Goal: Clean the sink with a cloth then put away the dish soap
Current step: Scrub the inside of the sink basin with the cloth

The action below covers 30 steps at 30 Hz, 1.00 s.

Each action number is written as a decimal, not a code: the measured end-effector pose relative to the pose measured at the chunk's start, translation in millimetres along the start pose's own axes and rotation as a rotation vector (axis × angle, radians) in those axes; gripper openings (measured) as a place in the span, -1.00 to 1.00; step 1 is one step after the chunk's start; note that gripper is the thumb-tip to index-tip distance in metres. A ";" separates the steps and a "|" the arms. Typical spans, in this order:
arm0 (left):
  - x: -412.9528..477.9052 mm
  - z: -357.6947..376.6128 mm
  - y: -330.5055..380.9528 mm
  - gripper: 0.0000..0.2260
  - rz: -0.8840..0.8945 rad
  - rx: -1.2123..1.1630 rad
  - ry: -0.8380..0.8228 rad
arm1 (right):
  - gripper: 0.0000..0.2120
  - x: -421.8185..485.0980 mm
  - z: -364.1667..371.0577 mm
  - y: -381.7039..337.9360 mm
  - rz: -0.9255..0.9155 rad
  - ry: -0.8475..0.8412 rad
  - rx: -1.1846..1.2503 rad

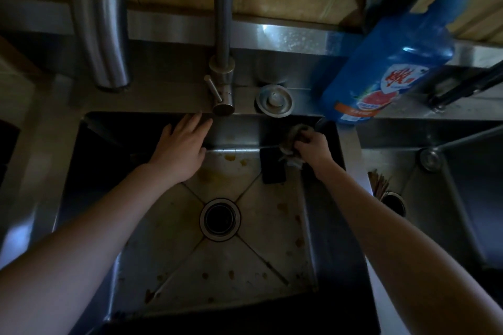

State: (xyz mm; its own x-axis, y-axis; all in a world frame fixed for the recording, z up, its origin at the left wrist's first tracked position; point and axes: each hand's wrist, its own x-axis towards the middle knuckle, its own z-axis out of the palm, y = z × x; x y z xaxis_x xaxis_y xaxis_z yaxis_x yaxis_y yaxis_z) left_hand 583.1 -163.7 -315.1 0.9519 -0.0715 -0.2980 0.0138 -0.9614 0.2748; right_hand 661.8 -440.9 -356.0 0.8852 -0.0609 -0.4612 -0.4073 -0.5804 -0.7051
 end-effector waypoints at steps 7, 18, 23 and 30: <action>-8.3 3.1 -0.3 -0.45 0.011 0.010 0.022 | -0.55 4.6 -17.4 23.8 -0.483 -0.341 -1.223; -22.1 17.3 8.4 -0.46 0.037 0.005 0.014 | -0.53 -20.8 -18.6 39.4 -0.543 -0.327 -1.946; -31.0 28.4 13.6 -0.47 0.047 0.011 0.009 | -0.54 -40.4 -13.6 54.3 -0.503 -0.436 -1.988; -47.7 37.8 21.0 -0.47 0.054 0.011 0.018 | -0.66 -89.9 -14.6 85.2 -0.443 -0.575 -1.925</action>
State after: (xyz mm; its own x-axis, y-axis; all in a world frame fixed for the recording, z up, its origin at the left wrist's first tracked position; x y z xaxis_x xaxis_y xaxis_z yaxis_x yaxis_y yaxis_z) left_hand 526.4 -190.6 -329.7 0.9565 -0.1191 -0.2663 -0.0414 -0.9590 0.2804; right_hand 550.8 -496.8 -366.7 0.5226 0.2785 -0.8058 0.8181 -0.4301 0.3818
